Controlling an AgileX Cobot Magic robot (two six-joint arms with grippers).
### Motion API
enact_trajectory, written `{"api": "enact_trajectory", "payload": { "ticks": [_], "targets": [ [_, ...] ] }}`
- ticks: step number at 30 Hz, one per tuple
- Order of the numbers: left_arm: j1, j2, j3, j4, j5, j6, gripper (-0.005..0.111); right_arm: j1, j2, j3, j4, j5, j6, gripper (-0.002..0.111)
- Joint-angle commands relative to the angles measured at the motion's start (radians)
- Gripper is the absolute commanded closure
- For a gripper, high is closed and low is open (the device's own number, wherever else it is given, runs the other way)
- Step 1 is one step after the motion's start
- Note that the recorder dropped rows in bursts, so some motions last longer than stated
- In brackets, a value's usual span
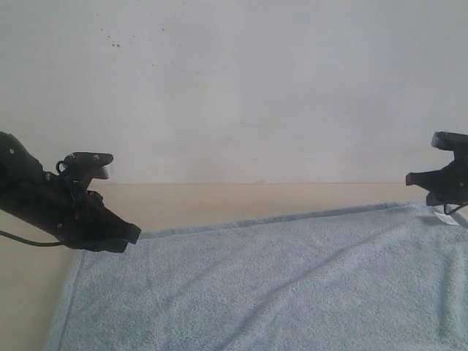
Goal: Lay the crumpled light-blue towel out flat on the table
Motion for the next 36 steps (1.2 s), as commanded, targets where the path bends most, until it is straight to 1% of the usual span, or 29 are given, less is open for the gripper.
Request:
{"api": "enact_trajectory", "payload": {
  "ticks": [1, 4, 6, 9, 11, 12, 14, 15, 17, 19, 21, 22, 24, 26, 30, 33, 36],
  "targets": [
    [0.010, -0.039, -0.007, -0.006, -0.097, -0.021, 0.103, -0.008, -0.122, 0.001, 0.024, 0.078, -0.012, 0.108],
    [0.023, -0.124, -0.007, -0.009, -0.137, -0.095, 0.103, -0.010, -0.202, 0.003, 0.024, 0.112, -0.007, 0.108],
    [0.037, -0.194, -0.005, -0.009, -0.148, -0.117, 0.103, -0.010, -0.260, 0.020, 0.037, 0.112, -0.009, 0.108],
    [0.070, -0.318, 0.051, -0.005, -0.224, -0.129, 0.103, -0.010, -0.367, 0.109, 0.082, 0.050, -0.016, 0.108],
    [0.099, -0.400, 0.125, -0.005, -0.308, -0.191, 0.103, -0.010, -0.467, 0.227, 0.120, -0.041, -0.023, 0.108],
    [0.121, -0.461, 0.190, -0.005, -0.371, -0.247, 0.103, -0.010, -0.526, 0.300, 0.153, -0.091, -0.047, 0.108],
    [0.149, -0.548, 0.291, -0.007, -0.450, -0.326, 0.103, -0.010, -0.641, 0.464, 0.215, -0.181, -0.124, 0.108],
    [0.167, -0.615, 0.372, -0.007, -0.503, -0.361, 0.103, -0.010, -0.709, 0.553, 0.241, -0.225, -0.166, 0.108],
    [0.187, -0.707, 0.493, -0.007, -0.583, -0.367, 0.103, -0.010, -0.853, 0.725, 0.298, -0.321, -0.221, 0.108],
    [0.209, -0.821, 0.615, -0.007, -0.669, -0.344, 0.103, -0.010, -0.999, 0.915, 0.384, -0.446, -0.223, 0.108],
    [0.229, -0.937, 0.706, -0.007, -0.741, -0.264, 0.103, 0.001, -1.124, 1.065, 0.467, -0.527, -0.221, 0.108],
    [0.235, -0.977, 0.732, -0.007, -0.758, -0.222, 0.103, 0.017, -1.190, 1.135, 0.475, -0.560, -0.221, 0.108],
    [0.251, -1.073, 0.772, -0.009, -0.765, -0.101, 0.103, 0.059, -1.295, 1.246, 0.475, -0.583, -0.251, 0.108],
    [0.256, -1.158, 0.788, -0.009, -0.746, -0.036, 0.103, 0.120, -1.398, 1.326, 0.475, -0.566, -0.335, 0.108],
    [0.256, -1.337, 0.794, -0.009, -0.623, -0.025, 0.103, 0.243, -1.594, 1.442, 0.475, -0.537, -0.503, 0.108],
    [0.256, -1.476, 0.794, -0.009, -0.508, -0.025, 0.103, 0.305, -1.762, 1.536, 0.475, -0.556, -0.527, 0.108],
    [0.256, -1.597, 0.794, -0.009, -0.465, -0.025, 0.103, 0.331, -1.929, 1.618, 0.475, -0.583, -0.530, 0.108]
  ]
}}
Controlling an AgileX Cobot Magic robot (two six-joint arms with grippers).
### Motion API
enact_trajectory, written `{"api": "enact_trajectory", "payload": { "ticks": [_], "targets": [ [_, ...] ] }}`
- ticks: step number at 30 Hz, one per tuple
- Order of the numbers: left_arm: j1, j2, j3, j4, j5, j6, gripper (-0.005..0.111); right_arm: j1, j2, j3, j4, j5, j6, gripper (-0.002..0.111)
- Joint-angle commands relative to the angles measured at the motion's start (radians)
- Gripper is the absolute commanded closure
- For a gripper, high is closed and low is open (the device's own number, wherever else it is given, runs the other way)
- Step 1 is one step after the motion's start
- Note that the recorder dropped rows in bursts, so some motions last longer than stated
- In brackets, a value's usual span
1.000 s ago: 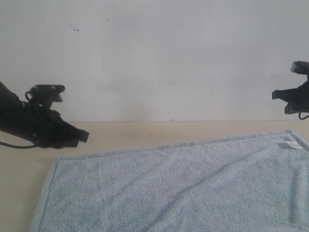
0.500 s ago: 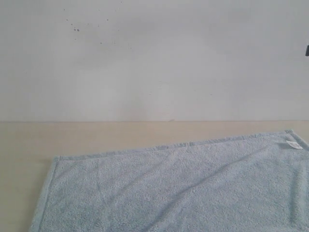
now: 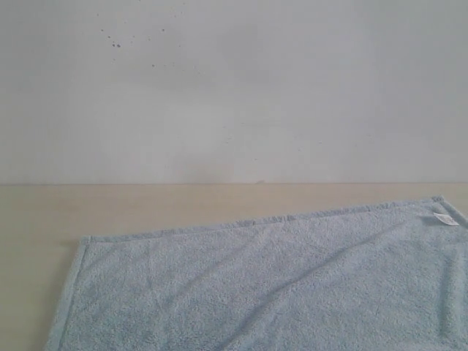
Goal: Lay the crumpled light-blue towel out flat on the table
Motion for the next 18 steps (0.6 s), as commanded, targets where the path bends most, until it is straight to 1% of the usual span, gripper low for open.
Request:
{"api": "enact_trajectory", "payload": {
  "ticks": [1, 3, 5, 8, 10, 13, 15, 18],
  "targets": [
    [0.002, -0.171, 0.009, -0.001, 0.087, 0.008, 0.103, 0.034, -0.234, 0.121, 0.001, -0.041, -0.028, 0.108],
    [0.002, -0.234, 0.009, 0.003, 0.087, 0.013, 0.103, 0.034, -0.326, 0.166, 0.001, -0.008, -0.028, 0.108],
    [0.002, -0.280, 0.009, 0.003, 0.117, 0.040, 0.103, 0.034, -0.406, 0.206, 0.001, 0.073, -0.020, 0.108],
    [0.002, -0.308, 0.015, 0.006, 0.227, 0.057, 0.103, 0.034, -0.485, 0.224, 0.007, 0.203, 0.042, 0.108],
    [0.002, -0.308, 0.044, 0.019, 0.294, 0.057, 0.103, 0.034, -0.505, 0.231, -0.016, 0.250, 0.046, 0.108],
    [0.002, -0.308, 0.124, 0.092, 0.320, 0.057, 0.103, 0.034, -0.507, 0.262, -0.097, 0.257, 0.048, 0.108],
    [0.002, -0.308, 0.183, 0.097, 0.320, 0.055, 0.103, 0.034, -0.507, 0.295, -0.118, 0.223, 0.048, 0.108],
    [0.002, -0.308, 0.254, 0.095, 0.314, -0.020, 0.103, 0.034, -0.507, 0.351, -0.118, 0.139, 0.048, 0.108]
  ]
}}
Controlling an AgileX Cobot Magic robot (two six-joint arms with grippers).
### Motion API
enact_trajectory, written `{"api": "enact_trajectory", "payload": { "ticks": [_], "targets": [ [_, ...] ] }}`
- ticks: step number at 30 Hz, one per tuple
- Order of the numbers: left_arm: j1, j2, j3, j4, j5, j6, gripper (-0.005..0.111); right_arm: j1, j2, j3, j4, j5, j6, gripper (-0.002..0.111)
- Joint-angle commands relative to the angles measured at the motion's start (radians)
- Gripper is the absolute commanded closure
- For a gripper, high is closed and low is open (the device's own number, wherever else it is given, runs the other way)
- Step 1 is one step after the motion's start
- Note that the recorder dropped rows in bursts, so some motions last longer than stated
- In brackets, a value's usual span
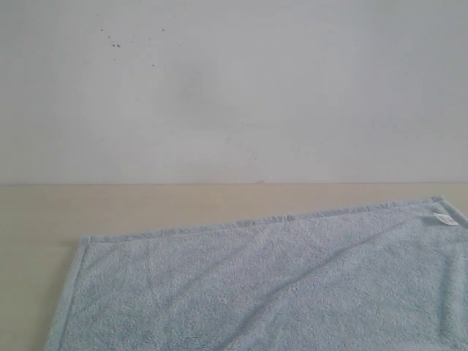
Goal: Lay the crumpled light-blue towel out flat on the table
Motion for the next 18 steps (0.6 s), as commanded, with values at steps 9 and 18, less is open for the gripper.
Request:
{"api": "enact_trajectory", "payload": {
  "ticks": [9, 18],
  "targets": [
    [0.002, -0.002, 0.183, 0.015, -0.040, -0.366, 0.103, 0.003, -0.006, 0.229, -0.020, -0.252, 0.016, 0.108],
    [-0.104, -0.002, 0.189, -0.053, -0.077, -0.464, 0.103, 0.010, -0.006, 0.232, -0.020, -0.227, 0.057, 0.108]
  ]
}}
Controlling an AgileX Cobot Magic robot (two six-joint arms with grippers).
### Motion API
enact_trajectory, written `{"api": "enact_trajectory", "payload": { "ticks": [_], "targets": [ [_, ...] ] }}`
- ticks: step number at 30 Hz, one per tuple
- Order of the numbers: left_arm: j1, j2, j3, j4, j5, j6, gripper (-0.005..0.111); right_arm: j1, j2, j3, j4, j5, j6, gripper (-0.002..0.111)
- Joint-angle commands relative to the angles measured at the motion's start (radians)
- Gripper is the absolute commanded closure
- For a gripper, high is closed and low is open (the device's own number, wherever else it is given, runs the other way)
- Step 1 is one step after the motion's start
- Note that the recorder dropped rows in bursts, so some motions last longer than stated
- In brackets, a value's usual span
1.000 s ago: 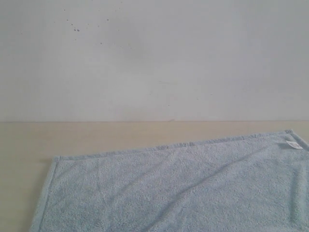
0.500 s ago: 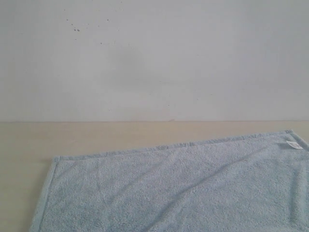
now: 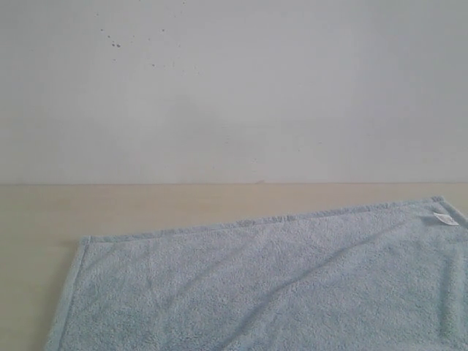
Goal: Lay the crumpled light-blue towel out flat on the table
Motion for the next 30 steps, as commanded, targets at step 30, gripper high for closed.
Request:
{"api": "enact_trajectory", "payload": {
  "ticks": [30],
  "targets": [
    [-0.069, -0.005, 0.004, -0.050, -0.029, -0.079, 0.103, -0.098, -0.263, 0.038, -0.586, 0.250, 0.601, 0.108]
  ]
}}
